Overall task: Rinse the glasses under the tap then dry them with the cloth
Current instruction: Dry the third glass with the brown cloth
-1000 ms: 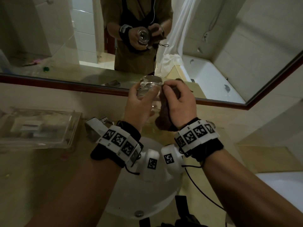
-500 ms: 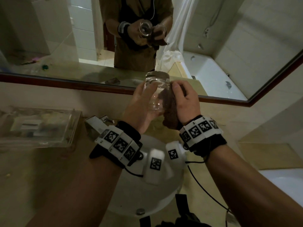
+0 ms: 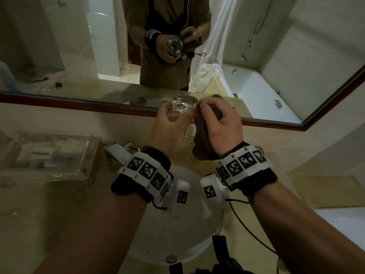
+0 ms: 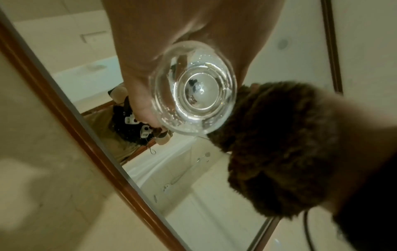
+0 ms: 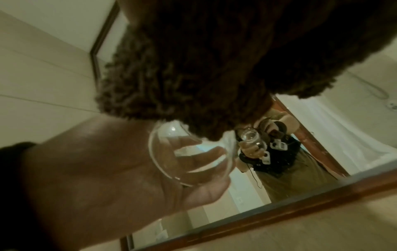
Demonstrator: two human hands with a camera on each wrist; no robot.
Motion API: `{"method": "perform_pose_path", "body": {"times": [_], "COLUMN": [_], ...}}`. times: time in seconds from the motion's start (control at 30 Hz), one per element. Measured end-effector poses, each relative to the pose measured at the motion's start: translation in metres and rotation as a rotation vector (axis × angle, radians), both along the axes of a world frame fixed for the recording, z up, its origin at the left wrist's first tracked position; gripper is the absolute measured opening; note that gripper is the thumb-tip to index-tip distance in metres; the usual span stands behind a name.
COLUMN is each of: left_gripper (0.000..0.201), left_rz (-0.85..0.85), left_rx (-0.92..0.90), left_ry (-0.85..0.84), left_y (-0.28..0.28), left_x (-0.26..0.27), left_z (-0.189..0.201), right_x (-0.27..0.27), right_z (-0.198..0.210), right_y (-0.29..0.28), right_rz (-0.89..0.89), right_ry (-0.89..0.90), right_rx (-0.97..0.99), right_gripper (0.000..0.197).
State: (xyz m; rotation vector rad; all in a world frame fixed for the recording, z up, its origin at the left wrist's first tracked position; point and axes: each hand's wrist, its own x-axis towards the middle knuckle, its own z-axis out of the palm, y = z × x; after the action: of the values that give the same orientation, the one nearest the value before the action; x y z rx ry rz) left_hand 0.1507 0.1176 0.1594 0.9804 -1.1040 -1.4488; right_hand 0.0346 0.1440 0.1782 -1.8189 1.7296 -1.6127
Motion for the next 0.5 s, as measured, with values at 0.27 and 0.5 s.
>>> {"method": "perform_pose_path", "body": {"times": [0.27, 0.5], "left_gripper": [0.022, 0.036], "left_rz": [-0.076, -0.088], "left_rx": [-0.042, -0.027], "left_ry": [0.028, -0.004], "left_y": [0.005, 0.006], "left_x": [0.004, 0.001], "left_z": [0.011, 0.022], "right_x": [-0.009, -0.007], "right_z": [0.007, 0.018], "right_y": [-0.004, 0.003], "right_rz": [-0.003, 0.026], "right_ry": [-0.135, -0.157], "right_rx": [0.049, 0.042], "right_gripper": [0.011, 0.007]}}
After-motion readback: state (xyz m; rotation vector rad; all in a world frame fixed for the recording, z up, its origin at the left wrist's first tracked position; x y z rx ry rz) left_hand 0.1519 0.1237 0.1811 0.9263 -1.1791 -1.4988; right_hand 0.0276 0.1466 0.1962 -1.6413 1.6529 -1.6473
